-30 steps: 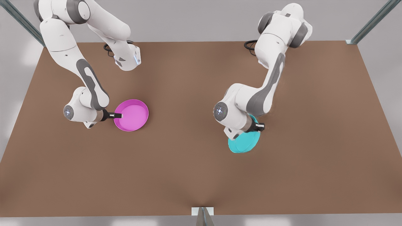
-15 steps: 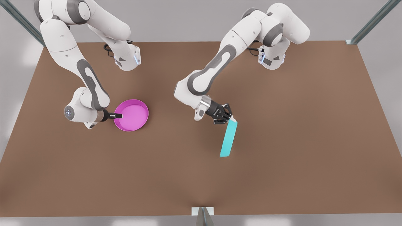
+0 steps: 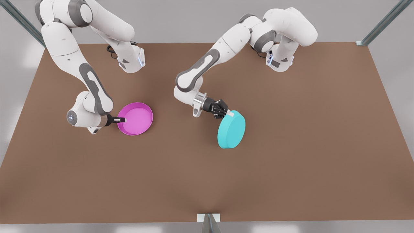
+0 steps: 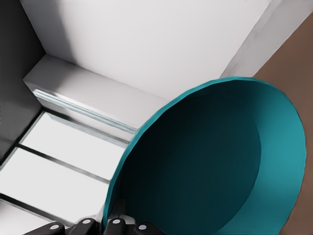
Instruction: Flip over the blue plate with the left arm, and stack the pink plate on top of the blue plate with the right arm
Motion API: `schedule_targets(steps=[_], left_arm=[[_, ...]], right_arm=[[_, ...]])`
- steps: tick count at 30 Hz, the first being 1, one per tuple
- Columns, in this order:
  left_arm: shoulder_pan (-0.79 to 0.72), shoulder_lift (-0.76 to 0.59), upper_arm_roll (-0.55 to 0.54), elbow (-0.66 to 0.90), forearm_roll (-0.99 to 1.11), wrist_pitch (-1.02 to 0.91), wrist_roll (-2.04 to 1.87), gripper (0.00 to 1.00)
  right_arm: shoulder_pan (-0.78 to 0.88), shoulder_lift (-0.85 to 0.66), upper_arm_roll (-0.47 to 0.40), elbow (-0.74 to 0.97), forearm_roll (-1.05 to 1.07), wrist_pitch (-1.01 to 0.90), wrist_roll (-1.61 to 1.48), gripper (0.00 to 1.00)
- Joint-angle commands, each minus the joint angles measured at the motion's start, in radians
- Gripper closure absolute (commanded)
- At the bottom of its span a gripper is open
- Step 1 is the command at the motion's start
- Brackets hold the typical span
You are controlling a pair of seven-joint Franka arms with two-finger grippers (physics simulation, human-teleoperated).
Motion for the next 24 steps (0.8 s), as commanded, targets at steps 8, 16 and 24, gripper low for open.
schedule_targets(steps=[8, 16, 24], left_arm=[[-0.011, 0.041, 0.000, 0.003, 0.078, 0.003, -0.012, 0.30], [-0.016, 0.055, -0.019, 0.023, 0.067, -0.007, -0.018, 0.00], [-0.016, 0.052, -0.085, 0.067, -0.209, -0.013, -0.018, 0.00]], right_arm=[[-0.003, 0.000, 0.000, 0.005, 0.000, 0.000, -0.035, 0.79], [0.000, 0.002, 0.000, 0.007, 0.000, -0.002, -0.034, 0.79], [-0.006, 0.000, 0.003, 0.030, 0.043, -0.038, -0.020, 0.79]])
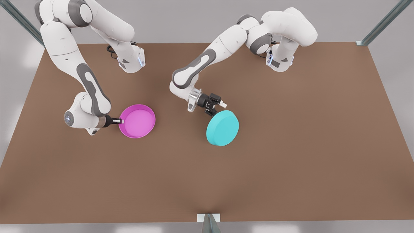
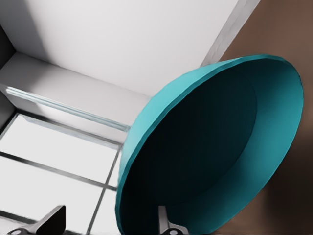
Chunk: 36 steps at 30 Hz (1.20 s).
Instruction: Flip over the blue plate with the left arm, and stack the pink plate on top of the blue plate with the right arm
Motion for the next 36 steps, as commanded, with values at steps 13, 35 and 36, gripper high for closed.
schedule_targets(steps=[13, 35, 36], left_arm=[[0.077, -0.060, 0.000, 0.215, -0.974, 0.088, -0.138, 0.00], [1.101, -0.681, 0.003, -0.042, -1.105, 0.232, 0.974, 0.00], [1.101, -0.681, 0.003, -0.042, -1.105, 0.230, 0.974, 0.00]], right_arm=[[0.014, -0.012, 0.001, 0.248, 0.040, -0.343, 0.070, 0.79], [0.753, 0.092, 0.153, 0.351, 0.072, 0.151, 0.767, 0.79], [0.761, 0.097, 0.153, 0.352, 0.072, 0.164, 0.767, 0.79]])
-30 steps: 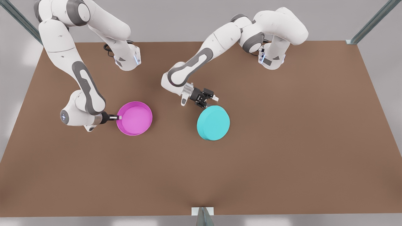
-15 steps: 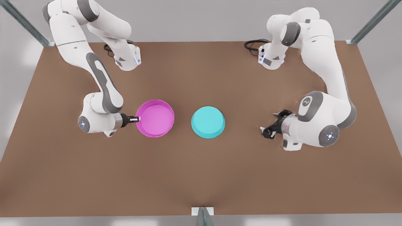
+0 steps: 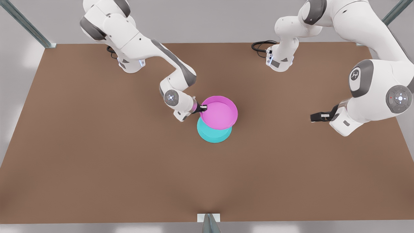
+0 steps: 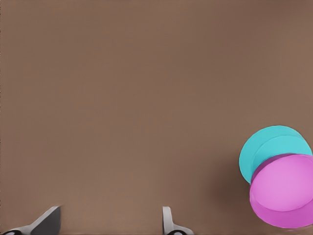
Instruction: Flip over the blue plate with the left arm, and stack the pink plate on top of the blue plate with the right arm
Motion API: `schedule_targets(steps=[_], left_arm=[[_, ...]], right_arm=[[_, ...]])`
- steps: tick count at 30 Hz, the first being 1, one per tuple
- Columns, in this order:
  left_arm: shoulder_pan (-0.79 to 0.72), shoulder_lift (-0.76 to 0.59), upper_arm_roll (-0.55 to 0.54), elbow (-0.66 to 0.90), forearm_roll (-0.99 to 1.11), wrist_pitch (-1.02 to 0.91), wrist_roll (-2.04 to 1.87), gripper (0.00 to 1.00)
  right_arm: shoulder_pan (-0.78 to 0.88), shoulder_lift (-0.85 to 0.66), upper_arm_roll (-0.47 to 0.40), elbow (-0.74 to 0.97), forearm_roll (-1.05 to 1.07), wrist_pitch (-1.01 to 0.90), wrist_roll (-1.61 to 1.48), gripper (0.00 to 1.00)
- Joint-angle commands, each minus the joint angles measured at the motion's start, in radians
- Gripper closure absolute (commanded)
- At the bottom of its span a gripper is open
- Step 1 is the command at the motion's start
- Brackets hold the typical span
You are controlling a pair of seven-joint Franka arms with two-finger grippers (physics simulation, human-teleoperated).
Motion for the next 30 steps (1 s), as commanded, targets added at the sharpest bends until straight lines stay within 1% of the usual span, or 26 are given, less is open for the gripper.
schedule_targets(steps=[1, 13, 14, 15, 16, 17, 18, 19, 20, 21, 22, 23, 24, 25, 26, 27, 29, 30], left_arm=[[0.000, 0.001, 0.000, 0.000, 0.019, 0.000, 0.000, 0.00], [0.008, 0.011, 0.002, 0.000, 0.011, -0.015, -0.002, 0.00], [0.008, 0.011, 0.002, 0.000, 0.011, -0.015, -0.002, 0.00], [0.008, 0.011, 0.000, 0.000, 0.011, -0.015, -0.002, 0.00], [0.008, 0.011, 0.000, 0.000, 0.011, -0.017, -0.002, 0.00], [0.008, 0.011, 0.002, 0.000, 0.011, -0.017, -0.002, 0.00], [0.008, 0.011, 0.002, 0.000, 0.011, -0.017, -0.002, 0.00], [0.009, 0.011, 0.000, 0.000, 0.011, -0.017, -0.002, 0.00], [0.009, 0.011, 0.002, 0.000, 0.011, -0.015, -0.002, 0.00], [0.009, 0.011, 0.000, 0.000, 0.011, -0.017, -0.003, 0.00], [0.009, 0.011, 0.002, 0.000, 0.011, -0.017, -0.003, 0.00], [0.009, 0.011, 0.002, 0.000, 0.011, -0.017, -0.003, 0.00], [0.009, 0.011, 0.002, 0.000, 0.011, -0.017, -0.003, 0.00], [0.009, 0.011, 0.002, 0.000, 0.011, -0.017, -0.003, 0.00], [0.009, 0.011, 0.002, 0.000, 0.011, -0.017, -0.003, 0.00], [0.009, 0.011, 0.000, 0.000, 0.011, -0.018, -0.003, 0.00], [0.009, 0.011, 0.002, 0.000, 0.011, -0.018, -0.003, 0.00], [0.009, 0.011, 0.002, 0.000, 0.011, -0.020, -0.003, 0.00]], right_arm=[[0.002, 0.005, 0.000, 0.001, -0.009, -0.002, 0.007, 0.79], [-0.040, 0.040, -0.005, 0.002, -0.020, 0.006, 0.008, 0.79], [-0.040, 0.040, -0.005, 0.002, -0.020, 0.004, 0.013, 0.45], [-0.040, 0.040, -0.005, 0.002, -0.022, 0.004, 0.013, 0.36], [-0.040, 0.040, -0.005, 0.002, -0.020, 0.004, 0.013, 0.33], [-0.040, 0.040, -0.005, 0.002, -0.022, 0.003, 0.013, 0.25], [-0.044, 0.037, -0.005, 0.007, -0.022, -0.006, 0.013, 0.01], [-0.052, 0.020, -0.005, 0.021, -0.020, -0.054, 0.011, 0.00], [-0.098, 0.005, -0.010, 0.166, -0.034, -0.288, 0.013, 0.00], [-0.164, 0.005, -0.008, 0.349, -0.090, -0.537, 0.011, 0.00], [-0.184, -0.003, -0.019, 0.490, -0.173, -0.695, -0.005, 0.00], [-0.175, -0.072, -0.071, 0.492, -0.225, -0.715, -0.027, 0.00], [-0.202, -0.174, -0.150, 0.478, -0.287, -0.755, -0.097, 0.00], [-0.283, -0.279, -0.175, 0.398, -0.368, -0.758, -0.272, 0.00], [-0.368, -0.338, -0.149, 0.346, -0.419, -0.758, -0.364, 0.00], [-0.432, -0.353, -0.097, 0.344, -0.471, -0.770, -0.375, 0.00], [-0.428, -0.346, -0.095, 0.357, -0.469, -0.784, -0.374, 0.00], [-0.436, -0.322, -0.095, 0.389, -0.465, -0.783, -0.377, 0.00]])
